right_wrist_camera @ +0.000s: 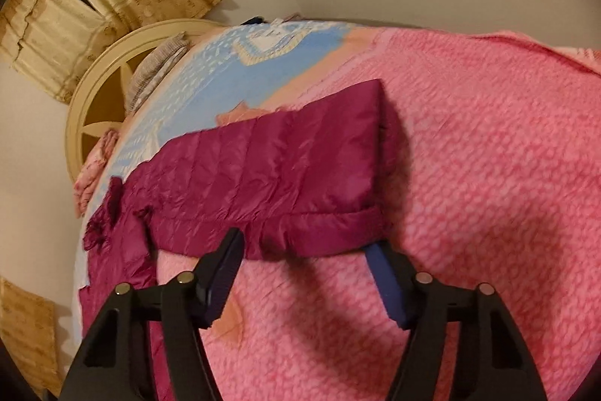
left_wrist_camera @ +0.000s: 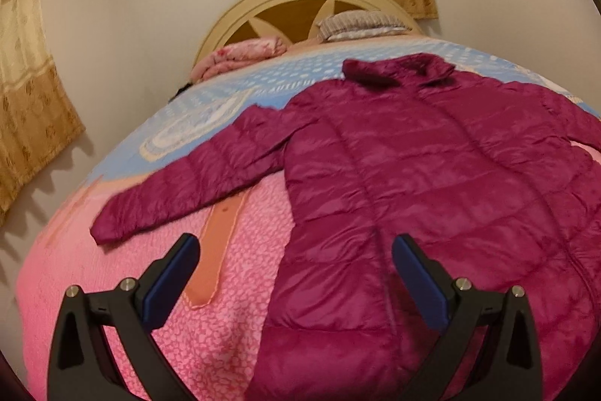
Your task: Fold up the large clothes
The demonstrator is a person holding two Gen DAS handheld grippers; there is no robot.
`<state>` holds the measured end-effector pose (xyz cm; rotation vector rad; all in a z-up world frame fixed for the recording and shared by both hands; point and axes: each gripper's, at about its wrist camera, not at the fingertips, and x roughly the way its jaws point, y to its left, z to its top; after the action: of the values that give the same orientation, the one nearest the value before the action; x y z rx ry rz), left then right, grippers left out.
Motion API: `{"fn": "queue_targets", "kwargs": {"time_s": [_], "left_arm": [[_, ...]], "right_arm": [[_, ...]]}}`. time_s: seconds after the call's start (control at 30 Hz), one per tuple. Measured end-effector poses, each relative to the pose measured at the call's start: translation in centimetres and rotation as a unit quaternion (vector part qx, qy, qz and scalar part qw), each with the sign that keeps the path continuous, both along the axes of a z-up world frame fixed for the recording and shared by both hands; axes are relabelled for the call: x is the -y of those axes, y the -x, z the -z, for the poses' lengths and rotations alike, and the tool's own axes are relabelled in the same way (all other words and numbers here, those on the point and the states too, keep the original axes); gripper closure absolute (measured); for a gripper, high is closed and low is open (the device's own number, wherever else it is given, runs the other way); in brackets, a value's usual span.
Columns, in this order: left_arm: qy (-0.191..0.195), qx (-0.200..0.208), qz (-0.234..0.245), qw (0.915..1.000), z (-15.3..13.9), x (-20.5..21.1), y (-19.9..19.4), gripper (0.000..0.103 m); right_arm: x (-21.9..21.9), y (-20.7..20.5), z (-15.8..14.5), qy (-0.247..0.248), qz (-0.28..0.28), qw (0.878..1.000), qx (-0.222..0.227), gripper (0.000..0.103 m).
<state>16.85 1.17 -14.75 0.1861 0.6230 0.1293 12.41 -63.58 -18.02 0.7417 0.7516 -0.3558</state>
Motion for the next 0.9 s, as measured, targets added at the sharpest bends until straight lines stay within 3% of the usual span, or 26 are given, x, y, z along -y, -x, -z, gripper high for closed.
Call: {"fn": "queue_targets", "kwargs": {"time_s": [0.1,0.17,0.37,0.43,0.5,0.57,0.8,0.9], "left_arm": [[0.025,-0.012,-0.008,0.9996,0.4,-1.1,-0.6,0.0],[0.025,-0.013,-0.011,0.9995,0.5,-1.3,-0.9,0.0],[0.006,-0.016,-0.018,0.9997,0.9,-2.2,-1.9,0.0],[0.021,-0.015,-0.02,0.9994,0.8,-3.0,-1.8,0.0],[0.026,-0.015,-0.024,0.9993,0.6,-3.5,-1.7,0.0],[0.027,-0.012,-0.02,0.9994,0.3,-3.4,-1.4,0.0],[0.03,0.006,-0.011,0.9995,-1.9,-2.7,-0.7,0.0],[0.041,0.013,-0.008,0.9991,-2.8,-2.9,-0.5,0.0]], "right_arm": [[1.4,1.9,-0.6,0.015,0.057,0.998,0.022,0.034],[2.7,2.5,-0.3,-0.005,0.075,0.997,0.029,0.027],[3.4,0.1,0.6,-0.05,0.008,0.998,0.037,0.028],[2.6,-0.5,-0.1,-0.029,-0.012,0.998,0.045,0.039],[1.3,-1.3,-1.0,0.002,-0.031,0.999,0.044,0.069],[0.5,-1.5,-2.3,0.033,-0.046,0.998,0.041,0.081],[-1.8,-2.6,-8.2,0.095,-0.084,0.989,0.07,0.088],[-4.5,-3.5,-11.7,0.134,-0.114,0.98,0.091,0.089]]}}
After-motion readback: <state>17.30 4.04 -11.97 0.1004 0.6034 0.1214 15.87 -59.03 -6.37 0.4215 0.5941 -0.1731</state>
